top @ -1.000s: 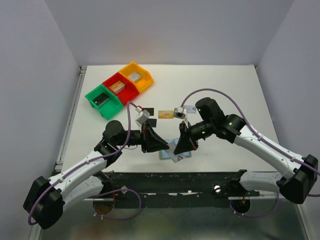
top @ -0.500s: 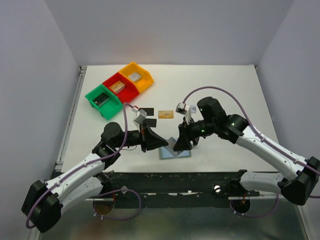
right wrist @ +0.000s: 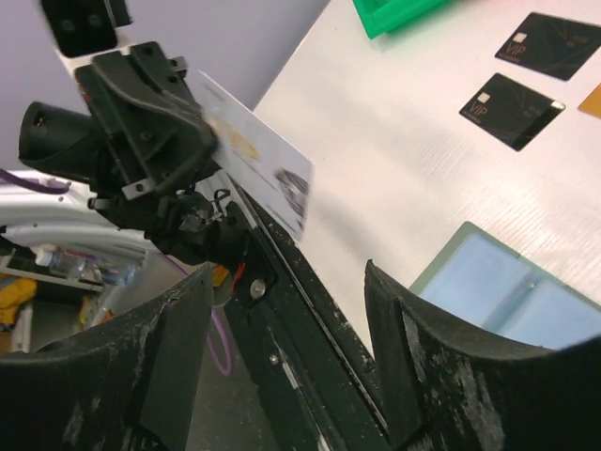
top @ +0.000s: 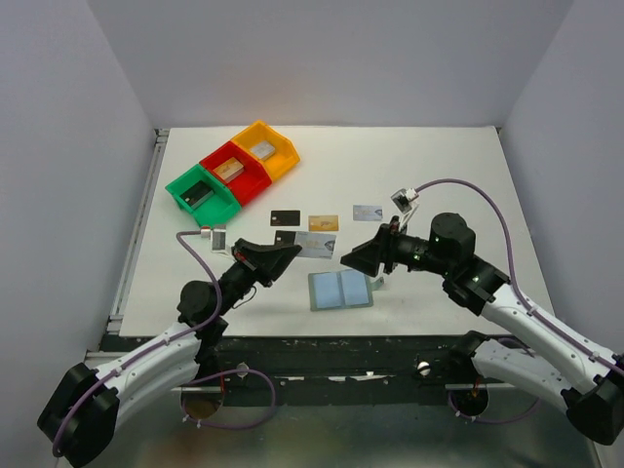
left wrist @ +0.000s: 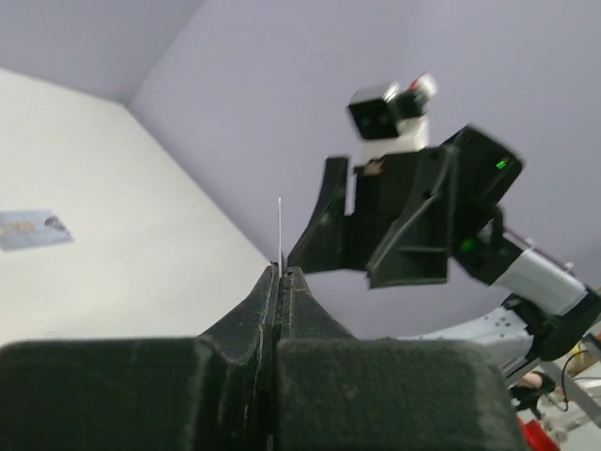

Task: Take the credit cards out of the card holder
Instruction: Place the credit card at the center of the board.

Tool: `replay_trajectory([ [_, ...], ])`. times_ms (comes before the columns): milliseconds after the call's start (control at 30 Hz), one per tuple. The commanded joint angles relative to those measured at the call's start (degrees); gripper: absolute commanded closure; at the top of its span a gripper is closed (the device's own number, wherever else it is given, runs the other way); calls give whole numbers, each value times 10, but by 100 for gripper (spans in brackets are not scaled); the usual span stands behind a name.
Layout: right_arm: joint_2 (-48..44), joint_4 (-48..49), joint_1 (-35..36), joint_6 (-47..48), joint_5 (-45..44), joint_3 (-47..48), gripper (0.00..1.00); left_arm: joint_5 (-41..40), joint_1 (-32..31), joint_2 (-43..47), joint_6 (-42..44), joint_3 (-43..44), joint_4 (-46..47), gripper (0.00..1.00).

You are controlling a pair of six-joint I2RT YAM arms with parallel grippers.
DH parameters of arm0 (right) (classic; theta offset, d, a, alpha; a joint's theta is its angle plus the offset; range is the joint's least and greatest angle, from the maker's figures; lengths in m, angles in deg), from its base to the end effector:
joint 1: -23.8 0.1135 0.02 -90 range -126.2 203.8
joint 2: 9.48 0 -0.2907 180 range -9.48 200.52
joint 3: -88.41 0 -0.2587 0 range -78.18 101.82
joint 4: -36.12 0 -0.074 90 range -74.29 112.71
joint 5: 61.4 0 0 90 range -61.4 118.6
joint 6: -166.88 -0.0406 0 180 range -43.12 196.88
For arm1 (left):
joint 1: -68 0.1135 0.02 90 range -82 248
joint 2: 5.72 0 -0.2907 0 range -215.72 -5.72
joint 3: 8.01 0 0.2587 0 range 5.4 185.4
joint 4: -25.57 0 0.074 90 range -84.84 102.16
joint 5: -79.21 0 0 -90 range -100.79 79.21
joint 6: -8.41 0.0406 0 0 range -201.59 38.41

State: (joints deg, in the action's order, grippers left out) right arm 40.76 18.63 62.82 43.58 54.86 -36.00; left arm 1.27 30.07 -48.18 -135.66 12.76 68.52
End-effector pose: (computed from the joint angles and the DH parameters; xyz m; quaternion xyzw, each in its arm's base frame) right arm 0.1438 0.1396 0.3379 -0.1804 0.7495 0.5037 0.3898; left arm 0.1146 -0.1001 0.2554 0.0070 0.5680 -0.6317 0.5275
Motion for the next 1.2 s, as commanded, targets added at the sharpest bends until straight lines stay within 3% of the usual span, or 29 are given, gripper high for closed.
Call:
replay_trajectory([
  [0,12,146,-2,-91,21,-37,27,-67,1,9,-39,-23,153,100],
  [267,34,291,-2,-150,73,-70,29,-53,1,17,-54,-28,162,100],
  [467,74,369,-1,-182,106,-75,36,-41,0,4,-61,-20,169,100],
  [767,111,373,-1,-179,119,-65,46,-37,0,-8,-74,-19,174,100],
  [1167,135,401,-2,-193,133,-67,69,-36,-1,-40,-87,-23,208,100],
])
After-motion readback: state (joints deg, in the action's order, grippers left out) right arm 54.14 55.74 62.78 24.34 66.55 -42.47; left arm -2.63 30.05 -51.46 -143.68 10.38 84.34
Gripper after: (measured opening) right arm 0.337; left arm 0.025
